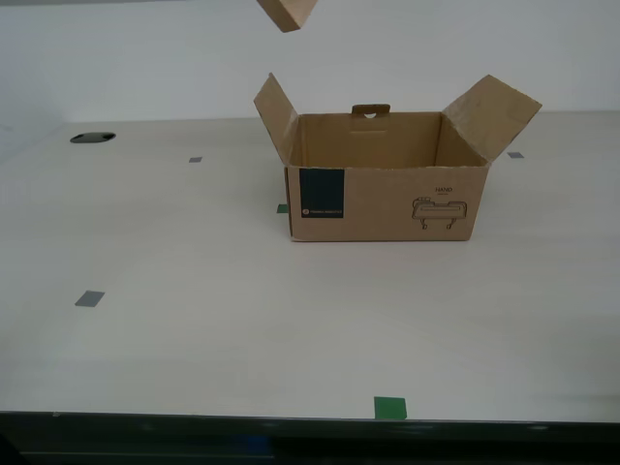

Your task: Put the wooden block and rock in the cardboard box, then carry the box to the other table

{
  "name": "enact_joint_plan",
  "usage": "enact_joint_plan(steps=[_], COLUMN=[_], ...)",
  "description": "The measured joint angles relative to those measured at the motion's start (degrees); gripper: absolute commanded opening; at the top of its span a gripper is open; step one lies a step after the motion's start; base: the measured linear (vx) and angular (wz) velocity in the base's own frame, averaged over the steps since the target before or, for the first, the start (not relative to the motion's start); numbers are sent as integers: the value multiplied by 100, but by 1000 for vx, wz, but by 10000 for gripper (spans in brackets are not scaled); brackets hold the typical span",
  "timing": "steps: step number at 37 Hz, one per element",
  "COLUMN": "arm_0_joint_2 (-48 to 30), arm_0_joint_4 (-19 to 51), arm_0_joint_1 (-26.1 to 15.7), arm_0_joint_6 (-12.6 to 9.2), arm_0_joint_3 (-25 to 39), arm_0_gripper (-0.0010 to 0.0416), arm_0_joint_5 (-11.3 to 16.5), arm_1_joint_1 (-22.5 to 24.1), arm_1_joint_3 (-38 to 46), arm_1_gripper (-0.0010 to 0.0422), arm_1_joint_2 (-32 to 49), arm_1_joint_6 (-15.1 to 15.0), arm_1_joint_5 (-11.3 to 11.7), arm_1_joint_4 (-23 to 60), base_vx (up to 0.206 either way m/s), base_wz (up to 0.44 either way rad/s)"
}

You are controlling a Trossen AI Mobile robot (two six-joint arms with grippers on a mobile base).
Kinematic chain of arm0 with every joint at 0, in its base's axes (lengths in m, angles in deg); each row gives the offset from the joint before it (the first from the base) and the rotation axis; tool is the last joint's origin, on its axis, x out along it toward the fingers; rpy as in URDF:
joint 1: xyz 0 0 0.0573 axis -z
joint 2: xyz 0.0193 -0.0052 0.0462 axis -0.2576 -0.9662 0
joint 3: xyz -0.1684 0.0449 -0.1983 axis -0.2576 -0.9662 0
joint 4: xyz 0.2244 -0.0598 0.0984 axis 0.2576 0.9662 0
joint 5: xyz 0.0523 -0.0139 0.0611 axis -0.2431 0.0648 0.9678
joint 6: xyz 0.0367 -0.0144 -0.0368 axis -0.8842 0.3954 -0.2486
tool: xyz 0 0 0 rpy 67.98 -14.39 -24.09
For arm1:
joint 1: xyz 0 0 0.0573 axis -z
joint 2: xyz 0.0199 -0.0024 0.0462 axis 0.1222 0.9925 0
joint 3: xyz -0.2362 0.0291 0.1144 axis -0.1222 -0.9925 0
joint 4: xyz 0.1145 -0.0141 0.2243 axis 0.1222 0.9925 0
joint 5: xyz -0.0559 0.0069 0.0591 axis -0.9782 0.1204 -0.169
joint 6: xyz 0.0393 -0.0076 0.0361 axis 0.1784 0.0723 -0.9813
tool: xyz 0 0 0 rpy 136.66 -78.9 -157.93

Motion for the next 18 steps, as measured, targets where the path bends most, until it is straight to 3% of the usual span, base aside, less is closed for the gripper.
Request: enact_joint_plan(steps=[5, 18], arm_0_joint_2=[0, 0], arm_0_joint_4=[-153, -861], arm_0_joint_1=[-223, -667], arm_0_joint_6=[-17, -57], arm_0_joint_3=[-81, -966], arm_0_gripper=[-1, -1], arm_0_joint_5=[17, 33], arm_1_joint_1=[151, 214], arm_1_joint_3=[0, -463], arm_1_gripper=[-1, -1], arm_1_joint_2=[0, 0], arm_1_joint_6=[-133, -175], arm_1_joint_5=[-385, -396], arm_1_joint_4=[-90, -601], base_vx=[0, 0], base_wz=[0, 0])
